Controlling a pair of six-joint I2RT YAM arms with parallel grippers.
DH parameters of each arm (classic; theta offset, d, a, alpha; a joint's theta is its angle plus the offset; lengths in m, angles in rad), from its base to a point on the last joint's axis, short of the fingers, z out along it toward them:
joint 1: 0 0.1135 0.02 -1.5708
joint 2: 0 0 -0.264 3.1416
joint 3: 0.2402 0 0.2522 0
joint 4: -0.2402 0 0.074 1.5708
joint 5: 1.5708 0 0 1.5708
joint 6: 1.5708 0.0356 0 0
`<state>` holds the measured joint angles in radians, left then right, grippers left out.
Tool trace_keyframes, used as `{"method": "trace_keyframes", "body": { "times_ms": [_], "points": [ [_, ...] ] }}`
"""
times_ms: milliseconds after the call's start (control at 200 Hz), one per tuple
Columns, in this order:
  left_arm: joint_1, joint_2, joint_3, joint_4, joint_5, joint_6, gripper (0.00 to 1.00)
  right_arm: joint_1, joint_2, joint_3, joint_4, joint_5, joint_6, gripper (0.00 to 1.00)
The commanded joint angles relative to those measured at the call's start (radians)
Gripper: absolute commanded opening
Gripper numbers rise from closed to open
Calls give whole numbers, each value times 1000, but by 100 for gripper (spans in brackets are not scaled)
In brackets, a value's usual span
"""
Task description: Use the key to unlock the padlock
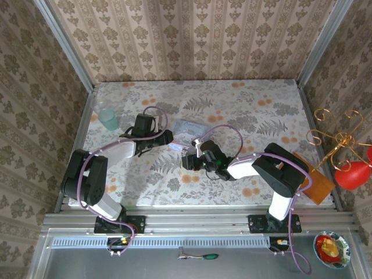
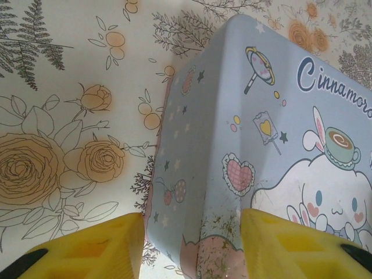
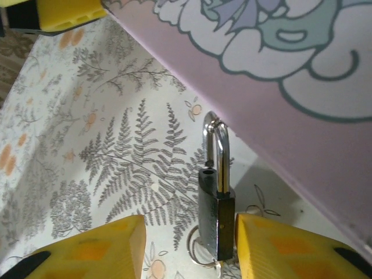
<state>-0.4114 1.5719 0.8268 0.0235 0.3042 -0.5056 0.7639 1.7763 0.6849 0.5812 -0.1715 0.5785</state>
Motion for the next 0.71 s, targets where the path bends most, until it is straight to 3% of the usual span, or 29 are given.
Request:
{"method": "trace_keyframes", "body": {
  "times_ms": [0, 305, 495, 700],
  "points": [
    [-6, -2, -62, -73, -50, -11, 46, -1, 21, 35, -77, 70, -38, 43],
    [-30, -26, -98, -44, -89, -43, 44, 5, 45, 57, -105, 66, -55, 37],
    [-37, -19, -109, -36, -86, -48, 44, 5, 65, 79, -133, 53, -62, 39],
    [-39, -33, -132, -37, -109, -56, 44, 4, 59, 81, -164, 83, -67, 27]
  ]
}}
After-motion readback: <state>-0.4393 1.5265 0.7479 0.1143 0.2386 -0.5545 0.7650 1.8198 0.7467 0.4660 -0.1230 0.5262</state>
